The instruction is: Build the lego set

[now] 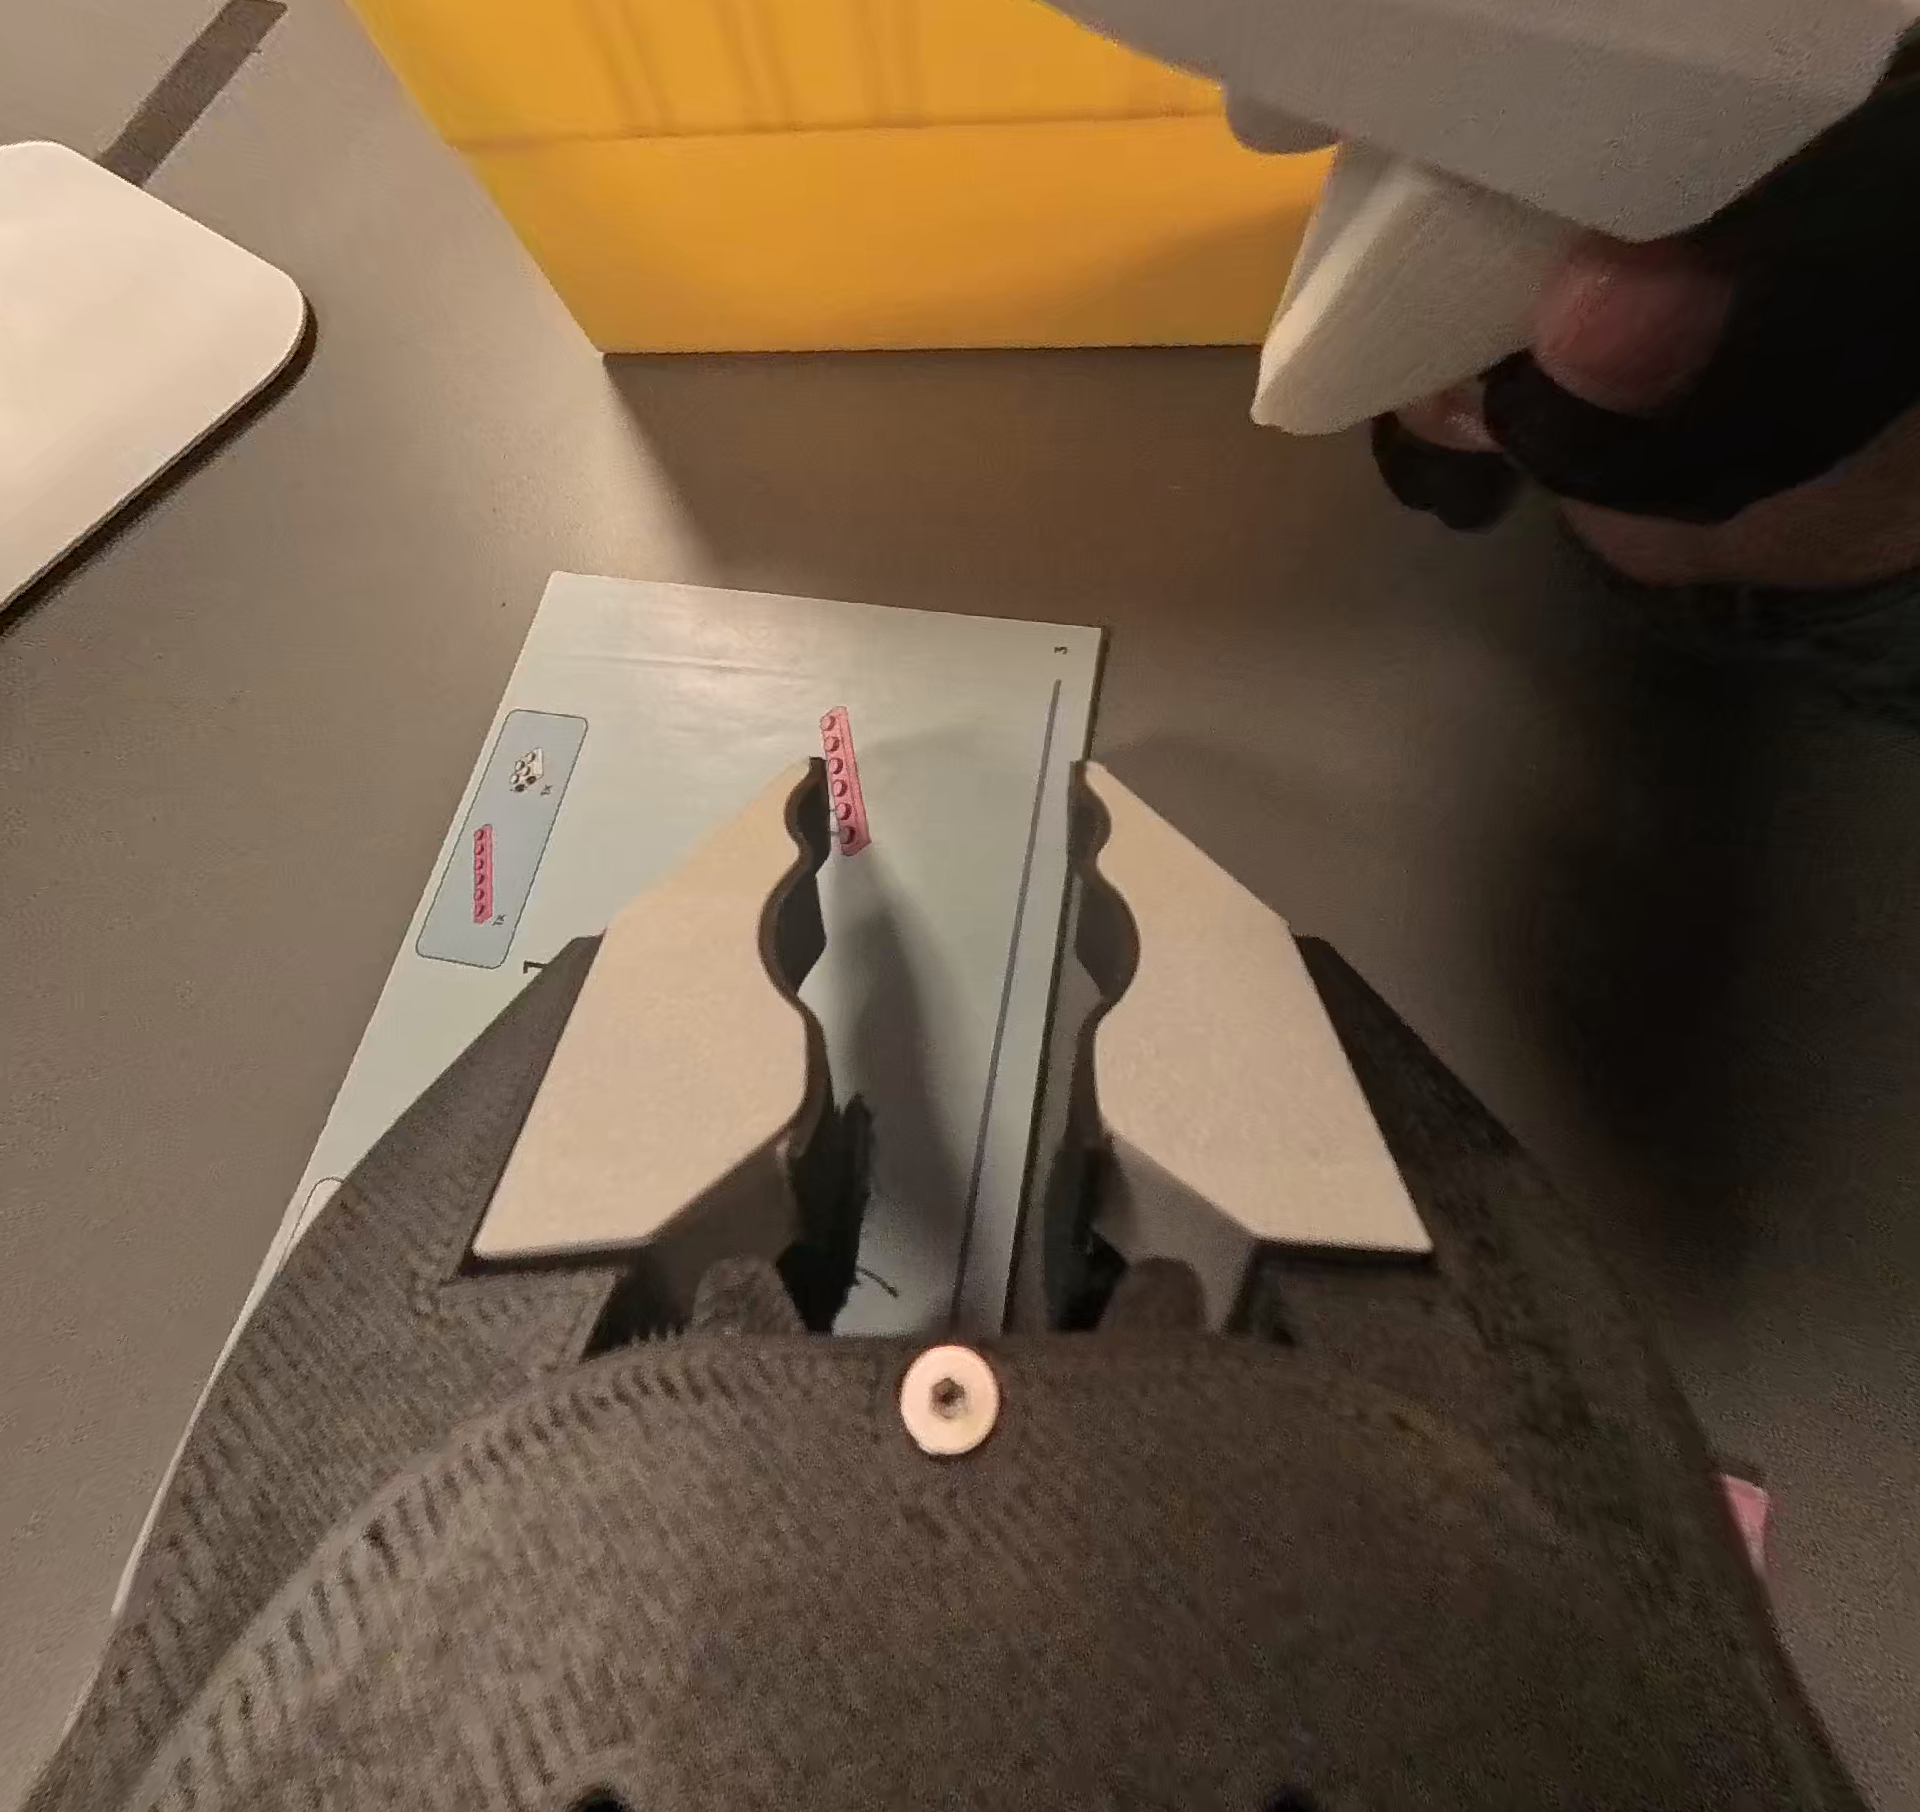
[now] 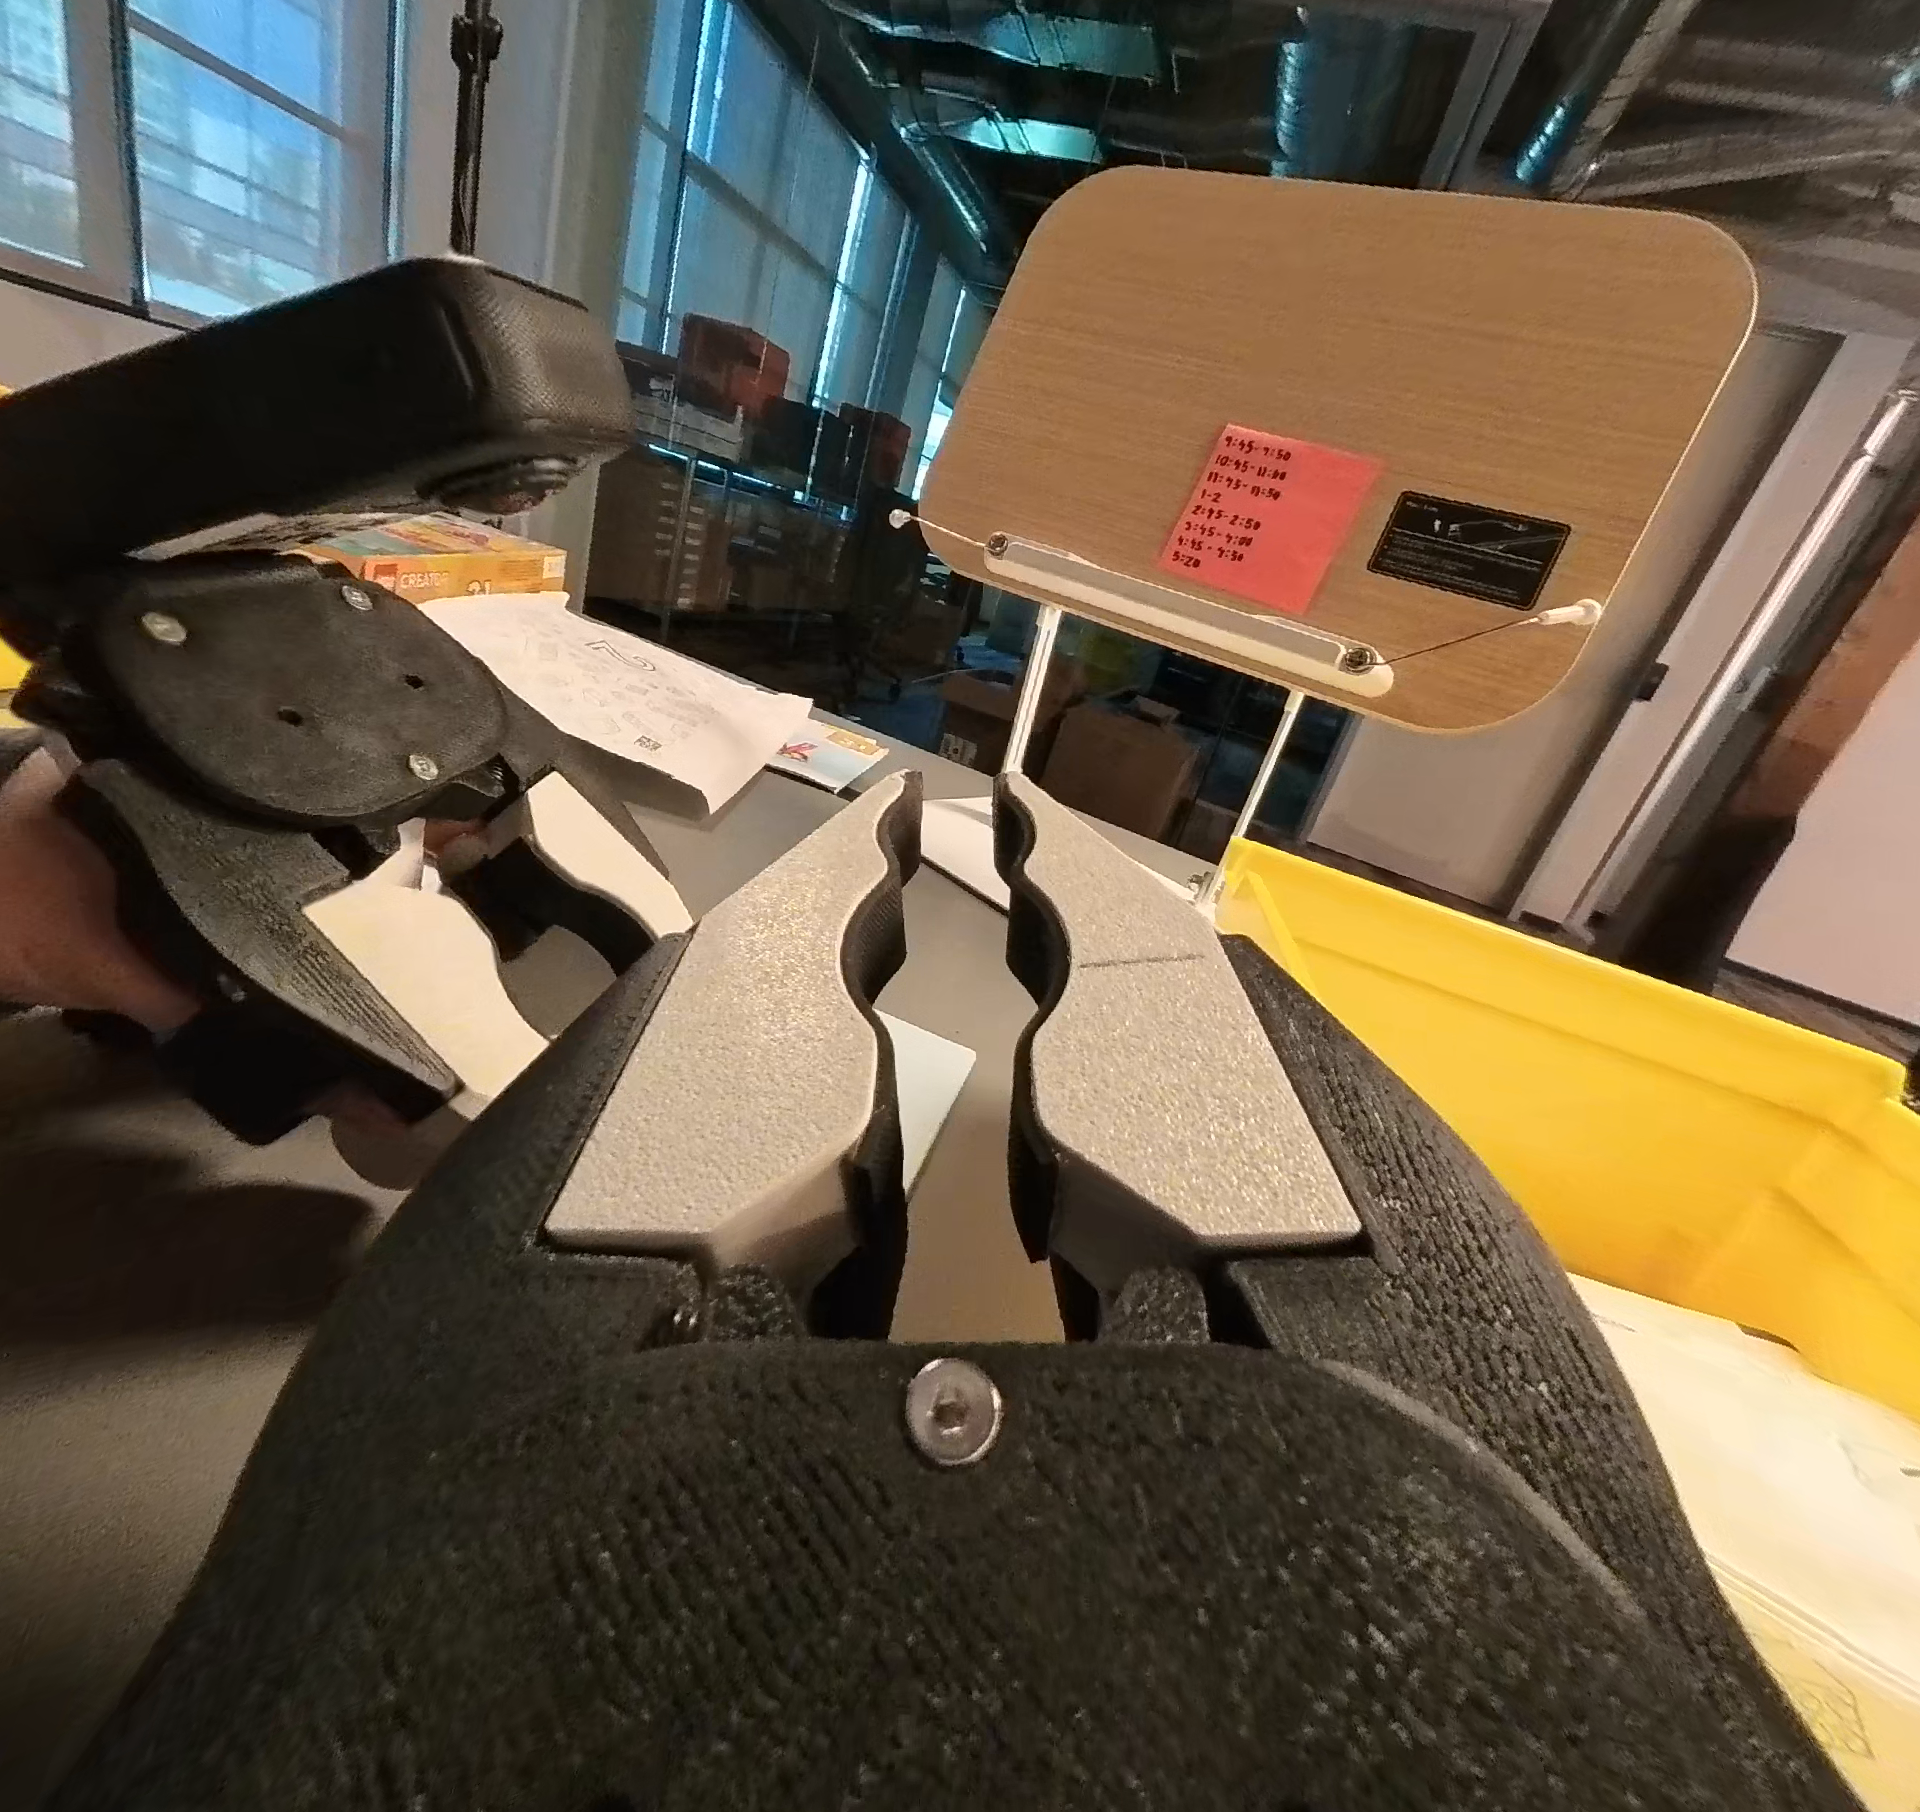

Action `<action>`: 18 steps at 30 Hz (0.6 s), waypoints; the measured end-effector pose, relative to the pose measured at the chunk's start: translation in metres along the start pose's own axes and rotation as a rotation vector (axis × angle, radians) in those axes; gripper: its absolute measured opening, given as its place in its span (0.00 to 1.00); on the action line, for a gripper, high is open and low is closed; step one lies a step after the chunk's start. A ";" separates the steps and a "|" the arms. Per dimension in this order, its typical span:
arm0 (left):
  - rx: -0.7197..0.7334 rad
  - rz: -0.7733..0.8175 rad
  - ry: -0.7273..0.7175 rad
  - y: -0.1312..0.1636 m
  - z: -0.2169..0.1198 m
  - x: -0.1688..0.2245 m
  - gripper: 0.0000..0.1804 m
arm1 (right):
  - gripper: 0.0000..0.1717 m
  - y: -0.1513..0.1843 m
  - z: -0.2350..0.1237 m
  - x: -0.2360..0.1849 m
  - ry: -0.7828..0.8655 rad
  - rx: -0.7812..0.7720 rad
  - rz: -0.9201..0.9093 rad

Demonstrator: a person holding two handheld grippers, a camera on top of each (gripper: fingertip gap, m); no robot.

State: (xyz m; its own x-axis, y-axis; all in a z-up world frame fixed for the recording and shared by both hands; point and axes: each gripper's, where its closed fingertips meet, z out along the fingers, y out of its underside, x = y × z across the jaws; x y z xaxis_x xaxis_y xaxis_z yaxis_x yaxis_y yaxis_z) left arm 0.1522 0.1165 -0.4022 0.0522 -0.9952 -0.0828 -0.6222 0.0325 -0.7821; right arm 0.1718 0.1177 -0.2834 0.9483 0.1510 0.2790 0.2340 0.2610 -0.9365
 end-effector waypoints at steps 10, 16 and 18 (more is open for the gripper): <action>-0.031 0.032 0.033 0.004 0.003 0.007 0.27 | 0.07 0.000 0.001 -0.001 -0.013 0.001 0.012; -0.035 0.033 0.055 0.005 0.003 0.010 0.17 | 0.07 0.000 0.000 -0.002 -0.016 0.001 0.015; -0.034 0.039 0.060 0.005 0.003 0.011 0.15 | 0.07 0.000 0.001 -0.002 -0.017 0.001 0.016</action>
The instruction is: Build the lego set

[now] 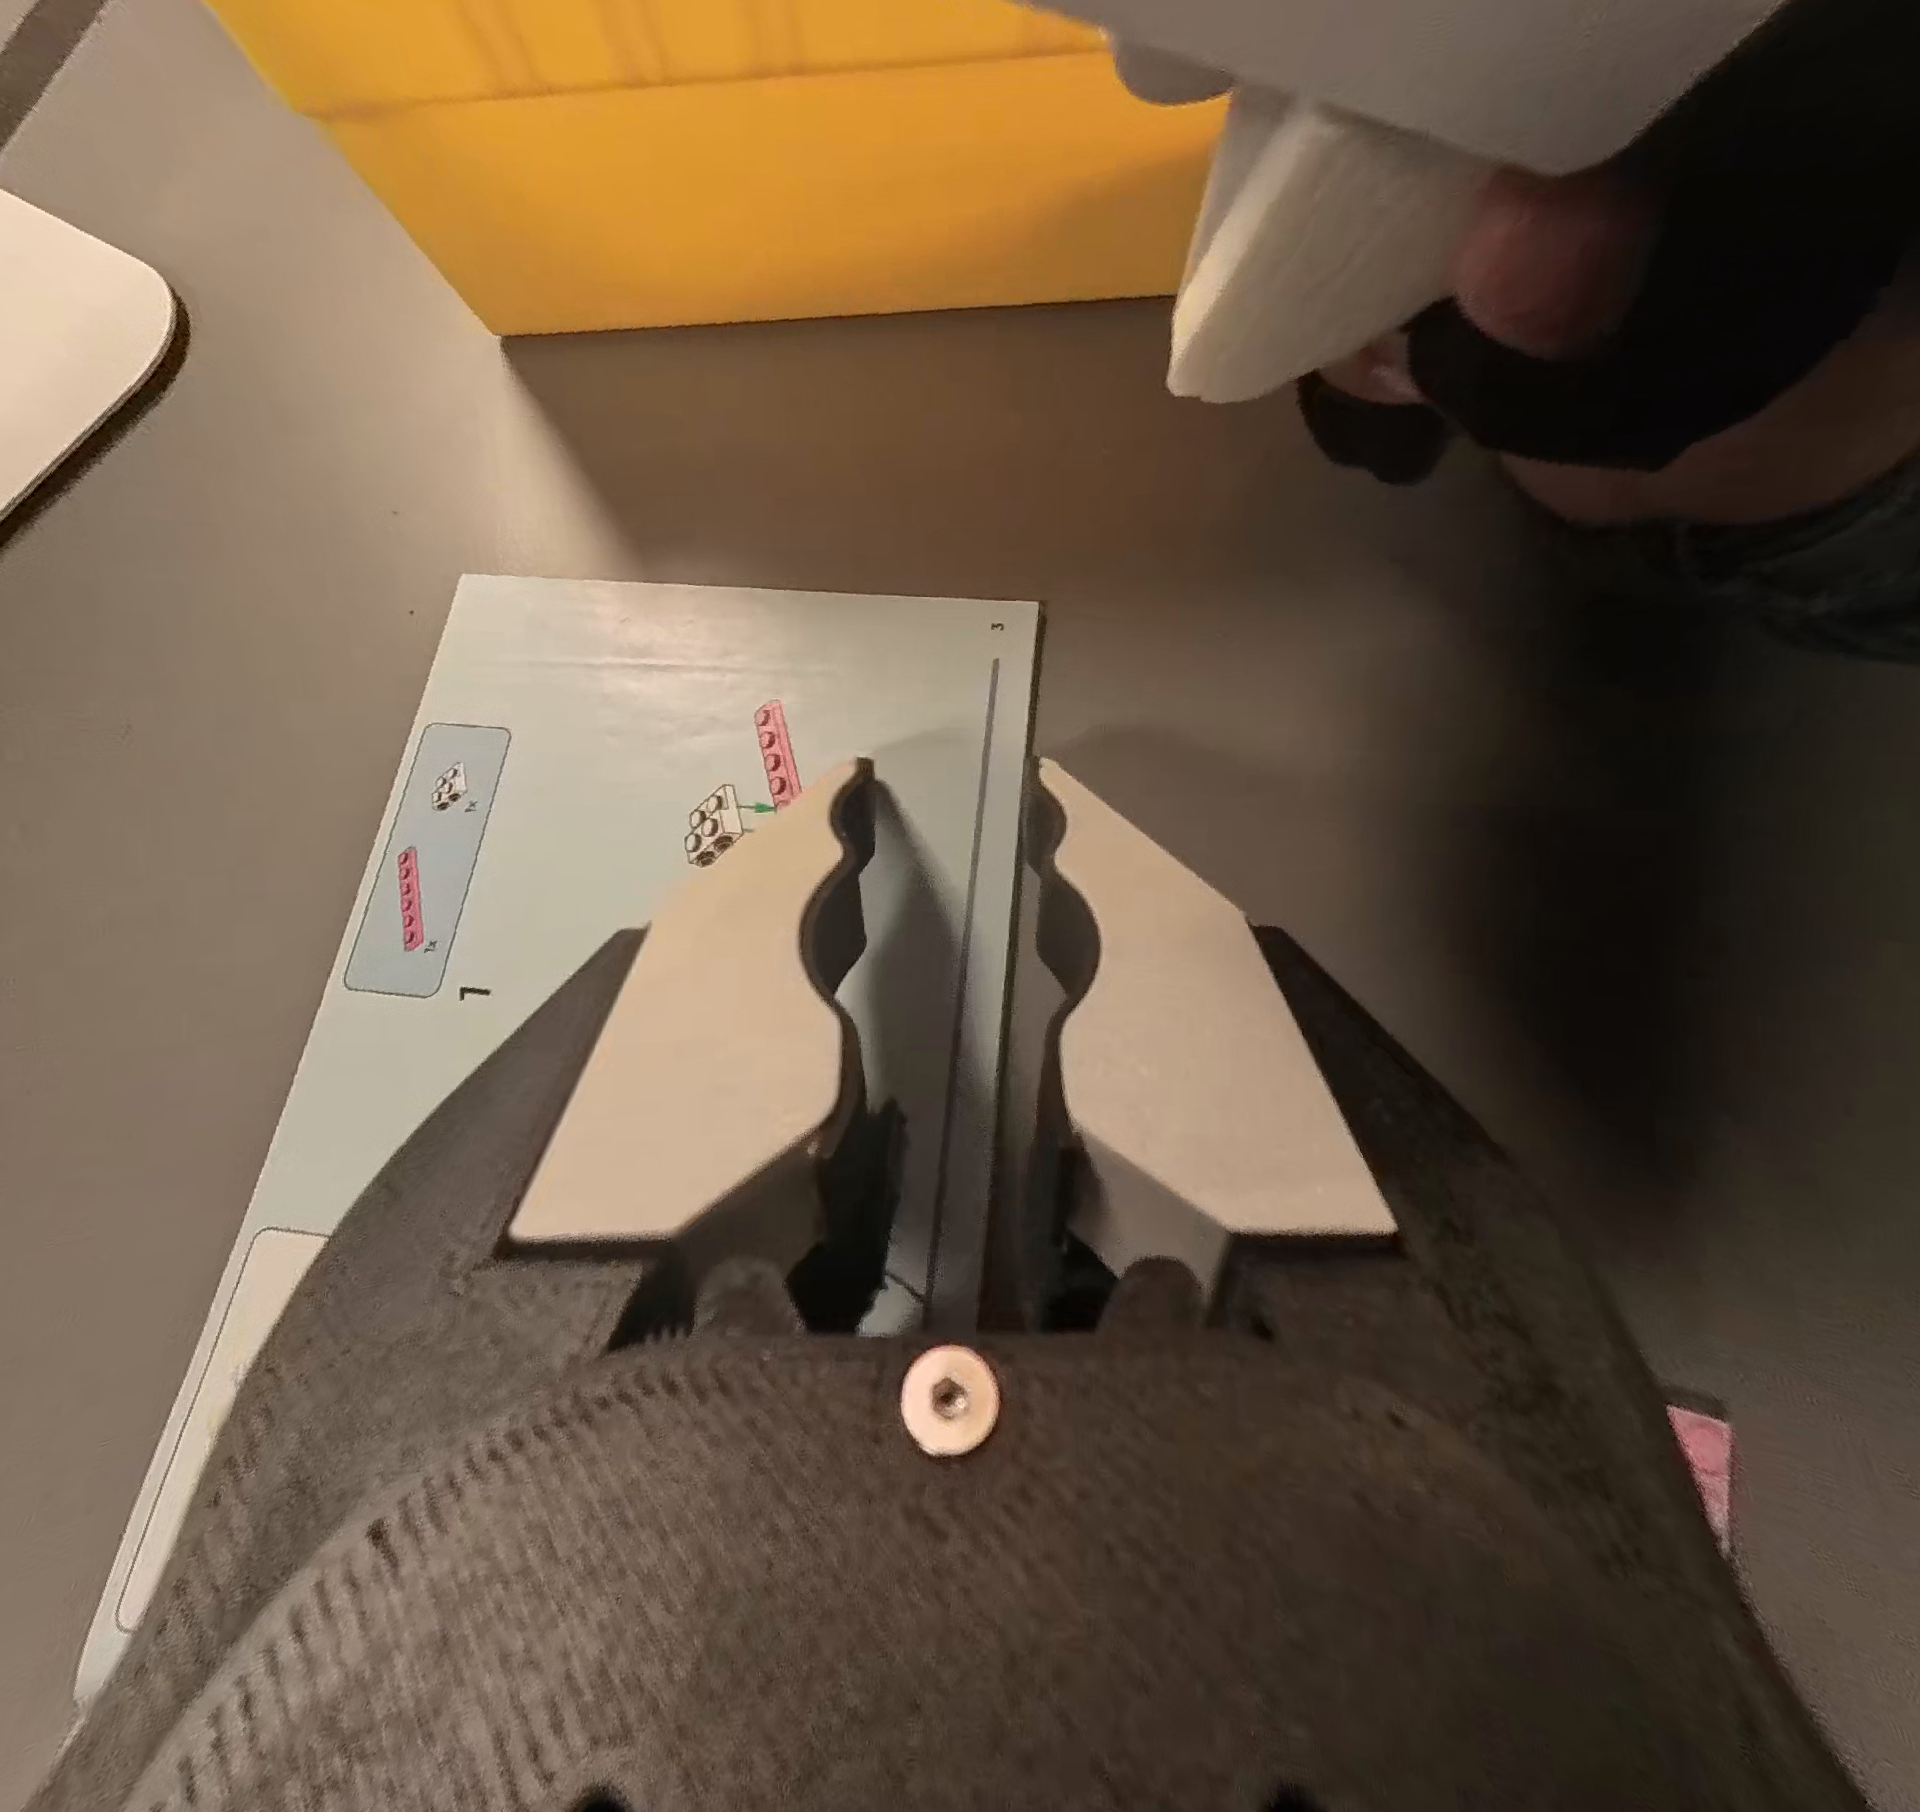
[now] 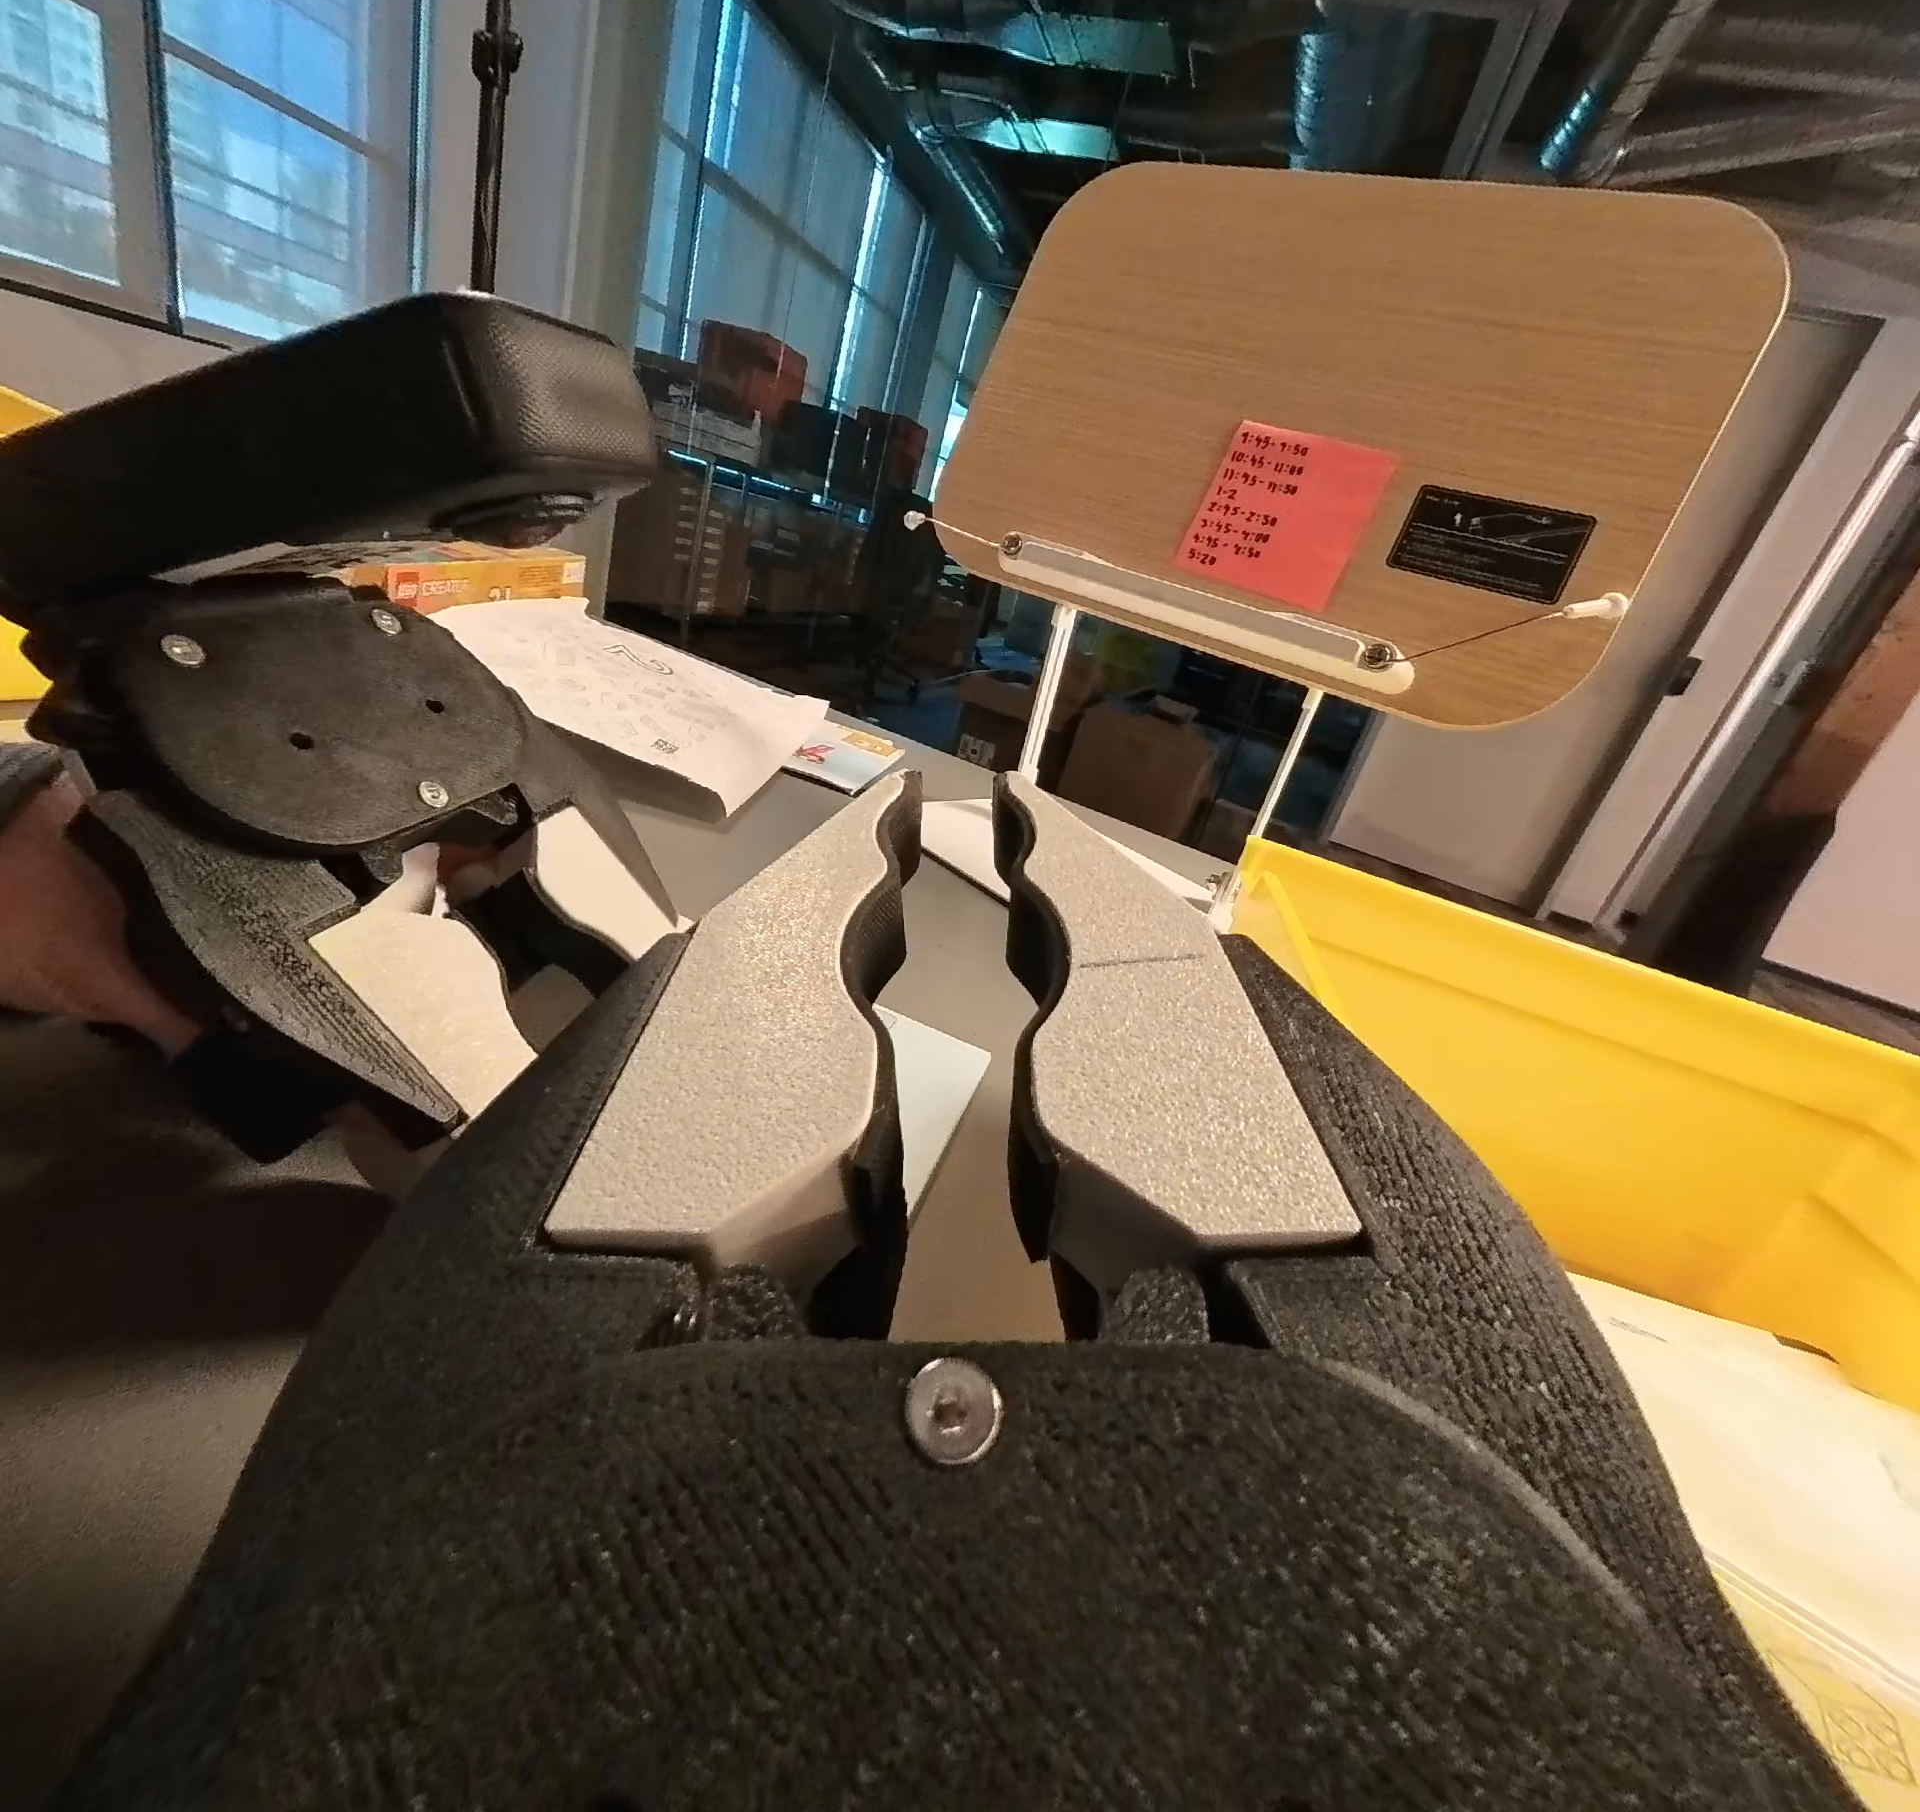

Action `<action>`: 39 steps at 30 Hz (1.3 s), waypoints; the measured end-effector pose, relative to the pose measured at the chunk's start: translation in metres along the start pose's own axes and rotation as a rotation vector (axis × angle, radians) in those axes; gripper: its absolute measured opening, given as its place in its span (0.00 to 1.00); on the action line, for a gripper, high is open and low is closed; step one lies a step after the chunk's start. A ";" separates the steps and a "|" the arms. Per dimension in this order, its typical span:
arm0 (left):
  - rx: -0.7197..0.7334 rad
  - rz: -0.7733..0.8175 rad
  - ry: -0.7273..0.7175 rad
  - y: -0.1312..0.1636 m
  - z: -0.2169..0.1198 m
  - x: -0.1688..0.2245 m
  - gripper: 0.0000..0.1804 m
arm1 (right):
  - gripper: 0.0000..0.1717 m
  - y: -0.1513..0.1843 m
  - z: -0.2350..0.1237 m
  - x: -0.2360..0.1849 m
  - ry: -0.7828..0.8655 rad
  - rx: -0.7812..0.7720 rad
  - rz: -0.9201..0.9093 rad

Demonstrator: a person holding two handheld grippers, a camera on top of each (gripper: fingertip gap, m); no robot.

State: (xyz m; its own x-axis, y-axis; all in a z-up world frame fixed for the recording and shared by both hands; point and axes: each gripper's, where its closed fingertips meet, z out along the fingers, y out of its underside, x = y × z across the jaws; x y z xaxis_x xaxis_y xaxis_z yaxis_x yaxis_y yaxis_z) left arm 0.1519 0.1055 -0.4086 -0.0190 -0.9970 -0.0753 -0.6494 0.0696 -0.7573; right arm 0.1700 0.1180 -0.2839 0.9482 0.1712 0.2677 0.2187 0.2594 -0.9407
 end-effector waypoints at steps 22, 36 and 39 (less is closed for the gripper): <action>0.087 -0.407 0.274 -0.008 -0.011 -0.004 0.08 | 0.07 0.000 0.000 -0.001 -0.010 -0.003 0.012; 0.086 -0.449 0.340 -0.009 -0.012 -0.001 0.06 | 0.07 0.000 0.000 -0.002 -0.017 -0.001 0.022; 0.070 -0.430 0.348 -0.007 -0.011 0.003 0.02 | 0.07 0.000 0.000 -0.002 -0.018 -0.002 0.024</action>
State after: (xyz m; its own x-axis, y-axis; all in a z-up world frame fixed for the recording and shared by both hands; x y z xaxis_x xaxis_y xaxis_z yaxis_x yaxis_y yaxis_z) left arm 0.1483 0.1019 -0.3959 -0.0213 -0.8879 0.4596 -0.6024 -0.3555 -0.7146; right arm 0.1677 0.1180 -0.2841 0.9488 0.1941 0.2491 0.1969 0.2532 -0.9472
